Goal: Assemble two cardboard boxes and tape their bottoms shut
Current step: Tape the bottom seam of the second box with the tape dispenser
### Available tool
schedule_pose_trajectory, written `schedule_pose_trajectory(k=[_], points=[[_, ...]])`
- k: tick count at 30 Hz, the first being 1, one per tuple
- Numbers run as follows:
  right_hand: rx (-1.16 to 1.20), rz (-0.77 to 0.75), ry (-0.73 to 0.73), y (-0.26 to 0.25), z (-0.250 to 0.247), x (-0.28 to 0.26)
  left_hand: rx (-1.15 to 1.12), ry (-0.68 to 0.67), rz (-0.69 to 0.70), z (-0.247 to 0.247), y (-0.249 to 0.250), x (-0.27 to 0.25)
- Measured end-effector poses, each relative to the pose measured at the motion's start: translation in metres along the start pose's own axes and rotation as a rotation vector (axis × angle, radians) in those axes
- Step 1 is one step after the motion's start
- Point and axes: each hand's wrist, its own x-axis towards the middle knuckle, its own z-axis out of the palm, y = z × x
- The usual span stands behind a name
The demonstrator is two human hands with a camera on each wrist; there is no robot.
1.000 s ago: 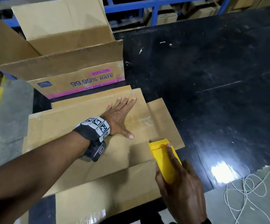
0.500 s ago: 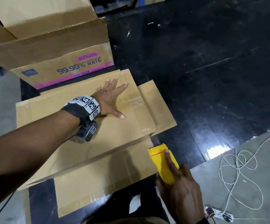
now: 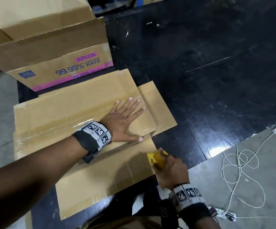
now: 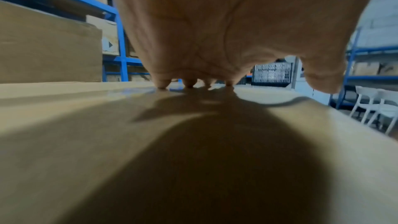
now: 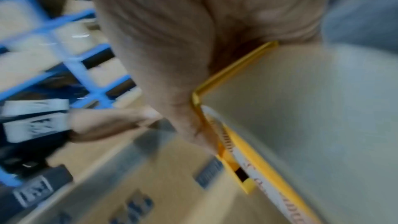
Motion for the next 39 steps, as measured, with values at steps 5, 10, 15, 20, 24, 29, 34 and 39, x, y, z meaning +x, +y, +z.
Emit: schedule_pose_trajectory(k=[5, 10, 15, 20, 24, 29, 34, 39], points=[[0.153, -0.025, 0.002, 0.025, 0.013, -0.032, -0.049, 0.018, 0.004, -0.004, 0.000, 0.002], [0.389, -0.121, 0.337, 0.005, -0.037, -0.044, -0.700, 0.312, 0.002, -0.031, 0.001, -0.013], [0.520, -0.323, 0.575, -0.046, -0.077, -0.049, -1.263, 0.320, -0.027, -0.068, 0.007, -0.049], [0.405, -0.425, 0.571, -0.097, -0.082, -0.038, -1.428, 0.371, -0.025, -0.089, -0.010, -0.085], [0.431, -0.543, 0.624, -0.137, -0.074, -0.035, -1.538, 0.418, -0.067, -0.090, -0.037, -0.115], [0.498, -0.683, 0.626, -0.190, -0.054, -0.029, -1.581, 0.564, -0.161, -0.080, -0.078, -0.157], [0.520, -0.716, 0.619, -0.247, -0.035, -0.021, -1.482, 0.692, -0.293, -0.072, -0.118, -0.197], [0.528, -0.723, 0.533, -0.291, -0.026, -0.018, -1.397, 0.701, -0.392, -0.073, -0.162, -0.228]])
